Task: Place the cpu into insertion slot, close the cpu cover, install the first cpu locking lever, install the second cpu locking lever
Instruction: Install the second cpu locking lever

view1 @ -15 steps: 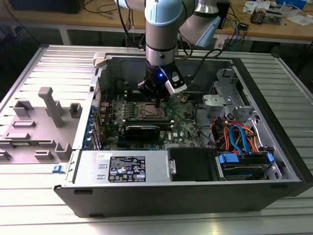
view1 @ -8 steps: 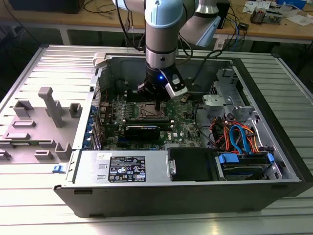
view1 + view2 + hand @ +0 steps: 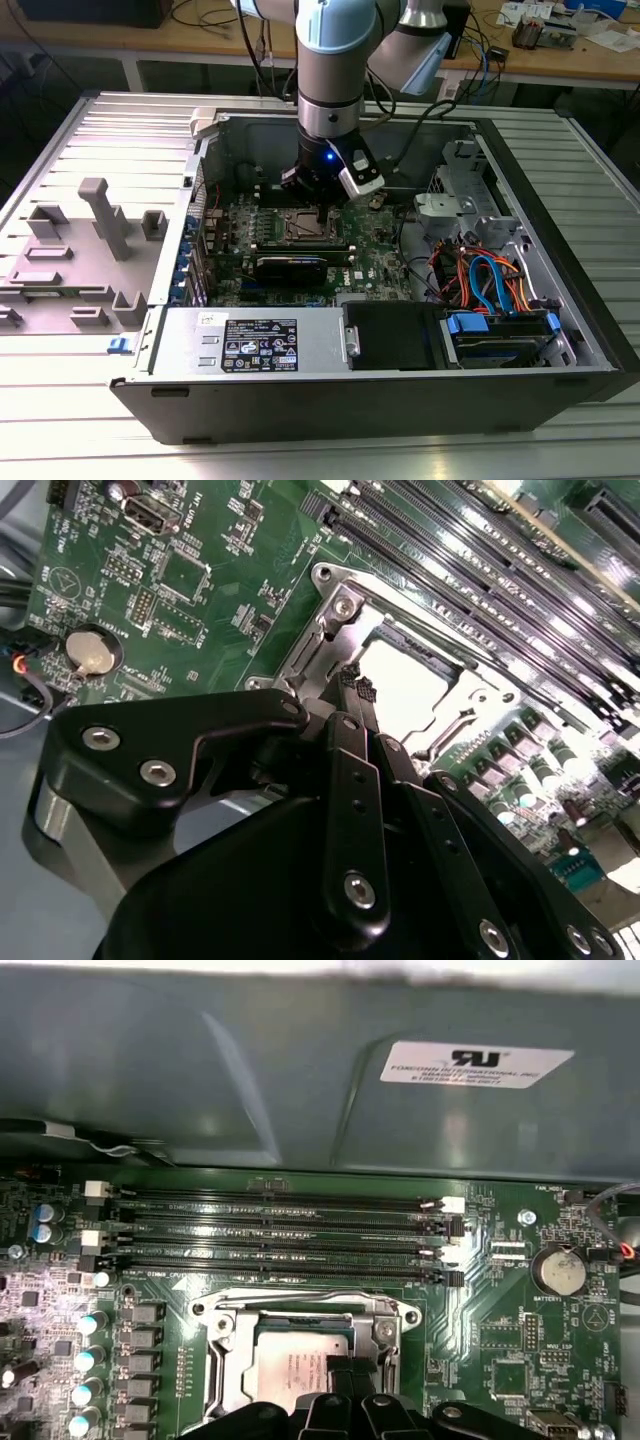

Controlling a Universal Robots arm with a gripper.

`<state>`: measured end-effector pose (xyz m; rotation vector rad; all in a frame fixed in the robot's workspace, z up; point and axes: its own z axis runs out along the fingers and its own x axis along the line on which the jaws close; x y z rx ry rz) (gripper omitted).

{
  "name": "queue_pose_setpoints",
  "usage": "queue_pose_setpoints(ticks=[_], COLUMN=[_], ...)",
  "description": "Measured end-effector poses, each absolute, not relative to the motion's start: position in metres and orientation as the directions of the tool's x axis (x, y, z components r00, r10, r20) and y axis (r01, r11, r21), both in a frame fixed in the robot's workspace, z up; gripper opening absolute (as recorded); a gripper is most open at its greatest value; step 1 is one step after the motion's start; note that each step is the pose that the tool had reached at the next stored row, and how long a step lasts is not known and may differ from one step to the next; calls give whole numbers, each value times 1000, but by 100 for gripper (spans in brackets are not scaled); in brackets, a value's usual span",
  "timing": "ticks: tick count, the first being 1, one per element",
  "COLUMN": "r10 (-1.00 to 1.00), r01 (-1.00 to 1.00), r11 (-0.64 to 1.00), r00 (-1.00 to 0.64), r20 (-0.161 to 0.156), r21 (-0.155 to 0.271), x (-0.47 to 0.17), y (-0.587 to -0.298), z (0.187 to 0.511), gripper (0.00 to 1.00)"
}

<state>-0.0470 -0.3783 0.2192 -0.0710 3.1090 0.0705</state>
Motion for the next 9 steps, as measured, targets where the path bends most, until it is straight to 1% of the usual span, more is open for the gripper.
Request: queue_pose_setpoints(ticks=[3,9], r10=[-45,-45], r01=[-46,-46], r11=[998,998], r00=[-998,-998], r20=[-32,-32], r21=[44,44], x=[-47,-47], y=[-379,-387], z=[226,226], gripper=[11,11])
